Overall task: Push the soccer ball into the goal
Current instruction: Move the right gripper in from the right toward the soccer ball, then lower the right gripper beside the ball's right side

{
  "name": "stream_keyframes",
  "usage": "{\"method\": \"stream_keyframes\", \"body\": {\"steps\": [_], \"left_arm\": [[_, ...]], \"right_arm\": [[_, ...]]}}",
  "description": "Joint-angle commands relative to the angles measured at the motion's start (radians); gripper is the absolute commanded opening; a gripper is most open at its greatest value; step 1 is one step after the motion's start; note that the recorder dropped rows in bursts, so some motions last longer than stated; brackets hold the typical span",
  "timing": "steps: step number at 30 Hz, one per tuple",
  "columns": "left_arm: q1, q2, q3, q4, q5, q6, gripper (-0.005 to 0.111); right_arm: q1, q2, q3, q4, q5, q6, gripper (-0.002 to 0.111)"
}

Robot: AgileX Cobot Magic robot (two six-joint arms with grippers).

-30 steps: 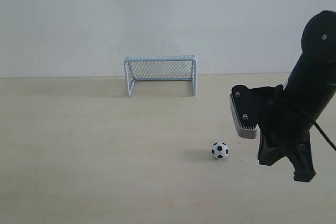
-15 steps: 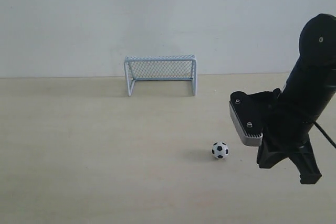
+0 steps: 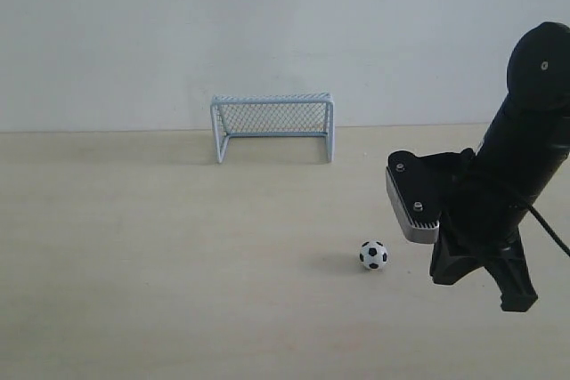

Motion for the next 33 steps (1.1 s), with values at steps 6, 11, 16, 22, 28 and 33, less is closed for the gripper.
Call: {"method": "stream_keyframes", "body": {"steps": [6, 11, 16, 22, 28, 33], "left_arm": [[0.002, -0.003, 0.004, 0.004, 0.001, -0.01, 0.004], [0.002, -0.003, 0.004, 0.004, 0.001, -0.01, 0.004], [0.002, -0.003, 0.004, 0.004, 0.001, -0.01, 0.004], [0.002, -0.003, 0.004, 0.004, 0.001, -0.01, 0.004], [0.002, -0.003, 0.004, 0.004, 0.001, -0.01, 0.004], [0.002, -0.003, 0.004, 0.004, 0.001, -0.01, 0.004]], "right_arm": [[0.003, -0.003, -0.008, 0.078, -0.066, 0.008, 0.0], [0.001, -0.003, -0.008, 0.195, -0.105, 0.008, 0.0], [0.001, -0.003, -0.008, 0.212, -0.105, 0.008, 0.0], [0.001, -0.003, -0.008, 0.212, -0.105, 0.009, 0.0], [0.001, -0.003, -0.008, 0.212, -0.105, 0.009, 0.0], [0.001, -0.003, -0.008, 0.24, -0.105, 0.009, 0.0]]}}
